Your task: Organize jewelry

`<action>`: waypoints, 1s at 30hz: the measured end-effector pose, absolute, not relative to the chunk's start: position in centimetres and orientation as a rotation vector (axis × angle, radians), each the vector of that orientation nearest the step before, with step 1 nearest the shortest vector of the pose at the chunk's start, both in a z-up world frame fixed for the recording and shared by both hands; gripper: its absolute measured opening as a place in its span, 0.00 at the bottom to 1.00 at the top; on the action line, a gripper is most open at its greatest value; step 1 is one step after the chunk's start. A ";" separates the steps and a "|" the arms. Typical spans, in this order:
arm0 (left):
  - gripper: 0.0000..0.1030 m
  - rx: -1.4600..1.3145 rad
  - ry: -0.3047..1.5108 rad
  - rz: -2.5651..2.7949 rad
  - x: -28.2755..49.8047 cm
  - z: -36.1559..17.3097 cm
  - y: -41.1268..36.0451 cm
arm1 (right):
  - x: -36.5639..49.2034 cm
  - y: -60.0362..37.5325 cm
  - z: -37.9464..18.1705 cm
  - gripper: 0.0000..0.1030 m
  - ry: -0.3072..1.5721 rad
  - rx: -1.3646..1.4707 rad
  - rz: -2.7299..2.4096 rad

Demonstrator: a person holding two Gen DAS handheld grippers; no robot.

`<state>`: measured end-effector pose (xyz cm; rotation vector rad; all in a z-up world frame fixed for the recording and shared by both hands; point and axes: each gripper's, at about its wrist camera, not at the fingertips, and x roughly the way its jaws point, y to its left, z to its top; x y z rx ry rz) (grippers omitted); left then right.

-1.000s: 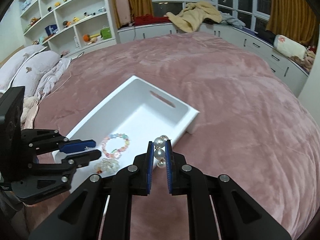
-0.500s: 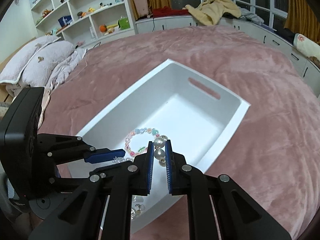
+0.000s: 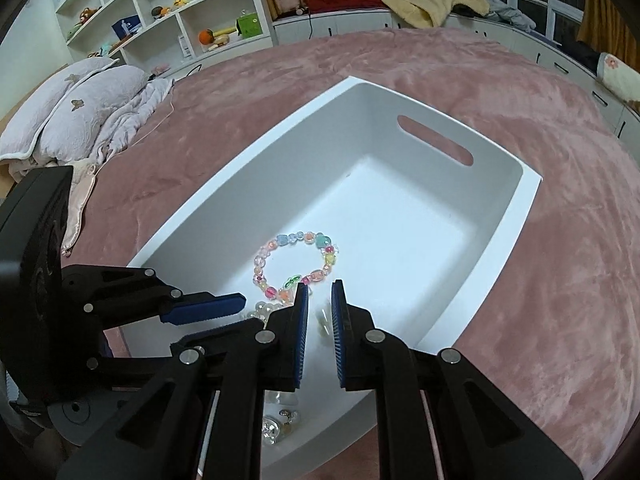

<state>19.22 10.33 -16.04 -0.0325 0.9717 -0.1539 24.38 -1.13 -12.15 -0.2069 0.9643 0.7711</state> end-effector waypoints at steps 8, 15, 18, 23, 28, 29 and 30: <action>0.52 -0.035 0.942 -0.185 18.6 -15.5 10.0 | 24.6 -2.4 -11.0 0.72 0.925 -0.146 0.760; 0.91 0.006 0.849 -0.207 16.5 -12.7 8.6 | 24.5 -3.6 -9.1 0.92 0.876 -0.173 0.691; 0.91 -0.007 0.826 -0.206 15.7 -10.8 8.9 | 24.3 -4.4 -7.8 0.95 0.855 -0.159 0.675; 0.92 -0.016 0.783 -0.166 14.0 -7.1 9.9 | 23.2 -5.5 -4.6 0.95 0.817 -0.113 0.644; 0.92 0.047 0.727 -0.142 11.6 -3.5 9.7 | 20.9 -6.2 -1.2 0.95 0.778 -0.088 0.606; 0.92 0.050 0.714 -0.140 11.0 -2.6 9.6 | 20.4 -6.1 -0.7 0.95 0.776 -0.092 0.601; 0.92 0.050 0.707 -0.140 10.6 -1.9 9.6 | 19.8 -6.1 -0.3 0.95 0.774 -0.099 0.590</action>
